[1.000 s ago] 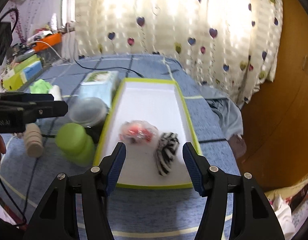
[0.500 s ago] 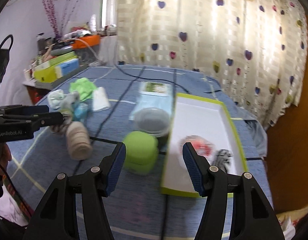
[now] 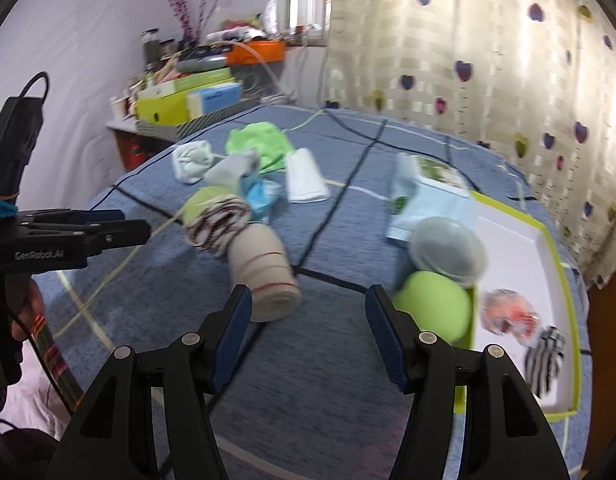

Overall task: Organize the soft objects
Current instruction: 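Move both open tools back toward the pile of soft items, then grasp the green rolled towel with the left tool while the right grasps the bandage roll, then carry the green towel and beige bandage roll with both tools into the white box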

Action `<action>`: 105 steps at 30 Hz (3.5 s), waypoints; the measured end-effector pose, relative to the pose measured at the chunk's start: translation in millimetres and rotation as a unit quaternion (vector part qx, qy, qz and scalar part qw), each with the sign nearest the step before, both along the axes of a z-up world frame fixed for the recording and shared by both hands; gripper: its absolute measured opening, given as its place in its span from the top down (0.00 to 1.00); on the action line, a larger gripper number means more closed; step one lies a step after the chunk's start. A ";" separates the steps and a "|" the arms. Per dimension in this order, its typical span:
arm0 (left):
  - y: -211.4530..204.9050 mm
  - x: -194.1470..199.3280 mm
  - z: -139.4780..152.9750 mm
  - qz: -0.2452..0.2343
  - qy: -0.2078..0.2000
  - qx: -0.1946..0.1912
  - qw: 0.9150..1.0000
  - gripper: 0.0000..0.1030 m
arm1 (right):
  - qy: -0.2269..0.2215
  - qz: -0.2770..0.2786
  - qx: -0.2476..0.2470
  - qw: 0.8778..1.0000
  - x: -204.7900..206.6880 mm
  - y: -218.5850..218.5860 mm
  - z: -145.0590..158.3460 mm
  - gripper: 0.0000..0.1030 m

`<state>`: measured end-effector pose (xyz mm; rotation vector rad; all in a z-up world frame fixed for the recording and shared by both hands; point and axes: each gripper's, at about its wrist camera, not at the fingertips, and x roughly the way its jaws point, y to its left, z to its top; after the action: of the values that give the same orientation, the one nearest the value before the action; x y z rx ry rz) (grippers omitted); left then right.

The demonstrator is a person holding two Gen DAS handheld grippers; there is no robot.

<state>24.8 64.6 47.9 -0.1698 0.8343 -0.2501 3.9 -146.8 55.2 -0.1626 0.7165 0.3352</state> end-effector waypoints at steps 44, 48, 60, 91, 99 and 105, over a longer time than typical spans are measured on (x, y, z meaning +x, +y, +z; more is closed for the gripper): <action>-28.4 81.4 -27.4 0.001 0.115 -0.081 0.990 0.35 | 0.048 0.019 -0.062 0.997 25.1 15.7 -39.1 0.57; -38.2 82.7 -27.3 0.012 0.115 -0.061 0.991 0.35 | 0.041 0.011 -0.058 0.997 19.9 10.1 -35.5 0.57; -49.8 89.1 -31.4 0.049 0.132 -0.053 0.989 0.37 | 0.040 0.007 -0.051 0.998 18.6 4.7 -36.9 0.57; -87.0 46.6 27.7 -0.055 0.047 -0.006 0.997 0.82 | 0.006 -0.047 -0.017 0.999 3.6 -31.7 5.0 0.57; -117.8 41.6 54.4 -0.101 0.025 -0.003 0.995 0.82 | -0.011 -0.084 0.000 0.996 -4.5 -65.8 29.4 0.57; -152.4 45.6 71.6 -0.141 0.010 0.003 0.990 0.82 | -0.019 -0.121 -0.016 0.992 -1.6 -92.9 40.3 0.57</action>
<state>70.5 -87.8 119.5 -0.0480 0.8779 -0.5123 2.4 -239.7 95.6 -0.1110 0.6967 0.0891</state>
